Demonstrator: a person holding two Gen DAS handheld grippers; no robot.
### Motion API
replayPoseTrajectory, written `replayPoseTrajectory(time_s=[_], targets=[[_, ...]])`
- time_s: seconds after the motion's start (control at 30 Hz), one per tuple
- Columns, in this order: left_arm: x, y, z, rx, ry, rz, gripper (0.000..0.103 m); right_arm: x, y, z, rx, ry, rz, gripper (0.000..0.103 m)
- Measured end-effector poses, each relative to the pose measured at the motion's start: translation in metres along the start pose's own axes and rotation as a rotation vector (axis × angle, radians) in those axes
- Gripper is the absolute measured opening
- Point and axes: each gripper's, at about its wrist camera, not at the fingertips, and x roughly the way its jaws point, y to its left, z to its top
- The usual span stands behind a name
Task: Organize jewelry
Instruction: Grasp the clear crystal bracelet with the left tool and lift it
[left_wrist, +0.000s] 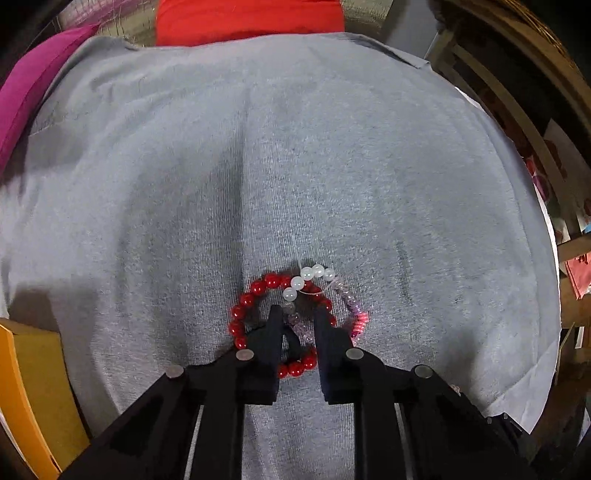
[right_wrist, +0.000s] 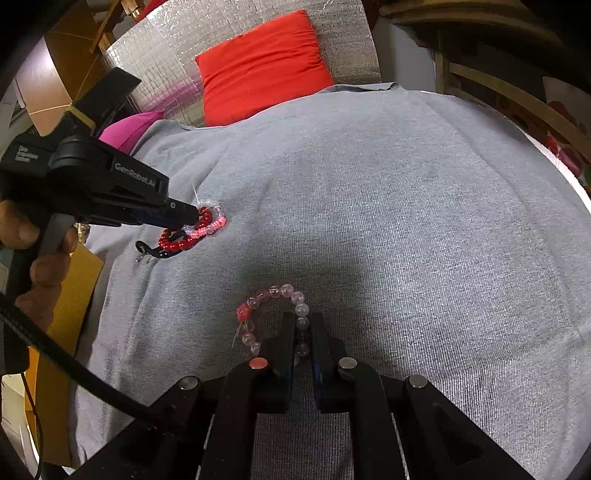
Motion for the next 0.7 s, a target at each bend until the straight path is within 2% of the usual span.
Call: replayPoseTrajectory(time_s=[0.23,0.27,0.3,0.37,0.7], targets=[[0.005,0.009,0.002,-0.014,-0.005,-0.007,0.017,0.0,0.0,0.0,0.0,-0.001,0.0,0.008],[0.005,0.009,0.002,-0.014,-0.01,-0.004,0.016,0.0,0.0,0.0,0.0,-0.001,0.001,0.008],[0.005,0.008,0.001,-0.012,-0.013,0.001,0.007,0.0,0.0,0.0,0.001,-0.001,0.002,0.008],[0.007,0.003,0.002,-0.006,-0.019,-0.009,0.007,0.0,0.0,0.0,0.003,0.0,0.004,0.008],[-0.048,0.012,-0.021,0.017,-0.13,-0.049,0.007,-0.001,-0.001,0.0,0.017,-0.008,0.01,0.008]])
